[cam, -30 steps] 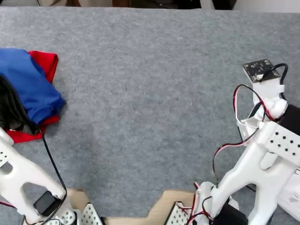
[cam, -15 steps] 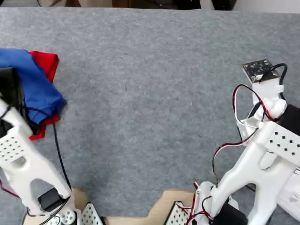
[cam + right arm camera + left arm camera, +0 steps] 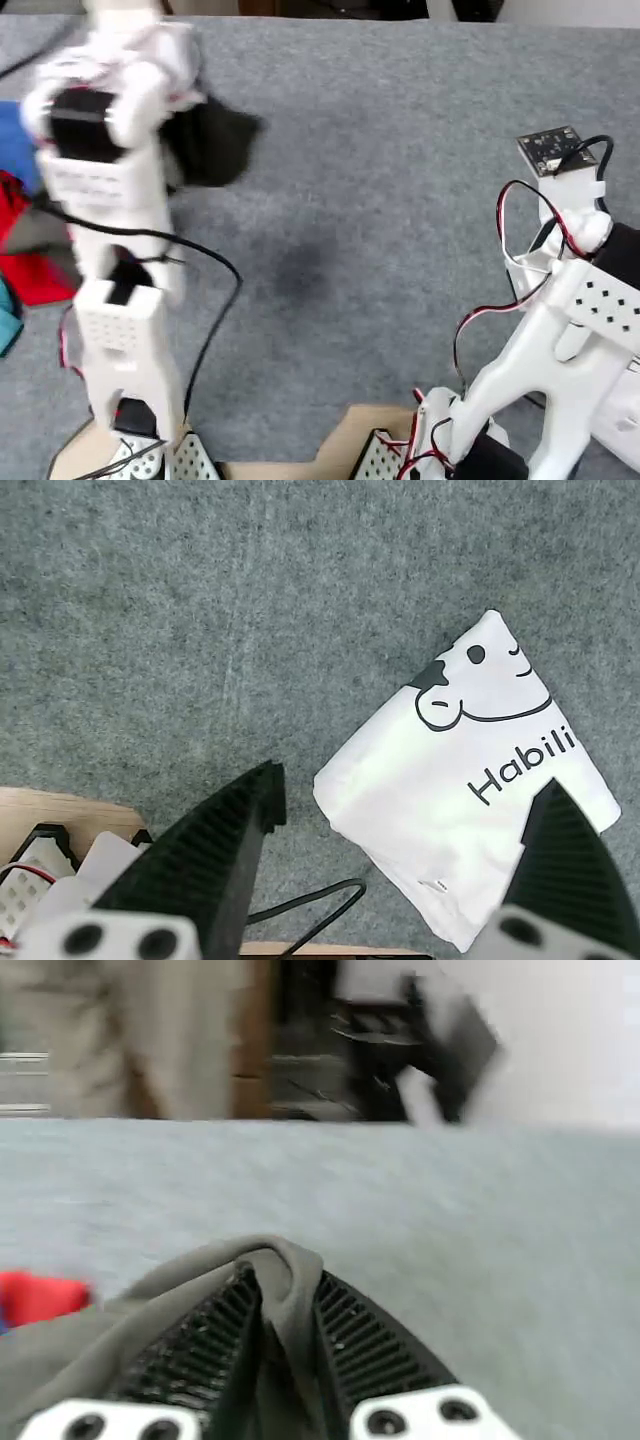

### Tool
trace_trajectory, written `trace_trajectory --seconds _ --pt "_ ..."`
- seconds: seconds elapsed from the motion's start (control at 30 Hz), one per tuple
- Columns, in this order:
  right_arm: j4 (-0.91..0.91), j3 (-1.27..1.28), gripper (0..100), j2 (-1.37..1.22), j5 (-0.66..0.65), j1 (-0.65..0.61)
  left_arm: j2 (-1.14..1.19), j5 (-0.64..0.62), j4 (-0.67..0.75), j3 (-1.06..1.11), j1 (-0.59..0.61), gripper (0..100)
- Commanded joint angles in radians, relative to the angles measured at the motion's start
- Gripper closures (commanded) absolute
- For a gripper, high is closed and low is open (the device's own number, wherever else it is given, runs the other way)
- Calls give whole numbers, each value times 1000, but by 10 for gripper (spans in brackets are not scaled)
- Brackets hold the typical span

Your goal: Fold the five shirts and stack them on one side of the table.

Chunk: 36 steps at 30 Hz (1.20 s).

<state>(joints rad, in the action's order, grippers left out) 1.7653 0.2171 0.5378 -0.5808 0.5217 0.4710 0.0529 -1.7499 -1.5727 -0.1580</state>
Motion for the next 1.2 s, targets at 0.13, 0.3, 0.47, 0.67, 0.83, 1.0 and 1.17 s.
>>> trace_trajectory --seconds 0.13,0.3,0.47,0.67,0.83,1.0,1.17 --pt "-15 -5 624 22 2 -7 -50 3 -8 181 -250 981" --pt "-15 -48 624 22 0 -7 -51 2 -8 258 -316 957" --pt "-11 -101 624 21 -40 -15 -71 51 -11 387 -301 691" --pt "-9 -147 624 21 -41 -50 -200 68 -11 448 -117 547" --pt "3 -153 624 19 -34 -209 -260 74 -11 525 161 544" --pt "-3 -183 624 -27 43 -486 -263 121 -9 655 489 544" --pt "-51 -295 624 -243 114 -754 -263 127 -9 881 701 544"
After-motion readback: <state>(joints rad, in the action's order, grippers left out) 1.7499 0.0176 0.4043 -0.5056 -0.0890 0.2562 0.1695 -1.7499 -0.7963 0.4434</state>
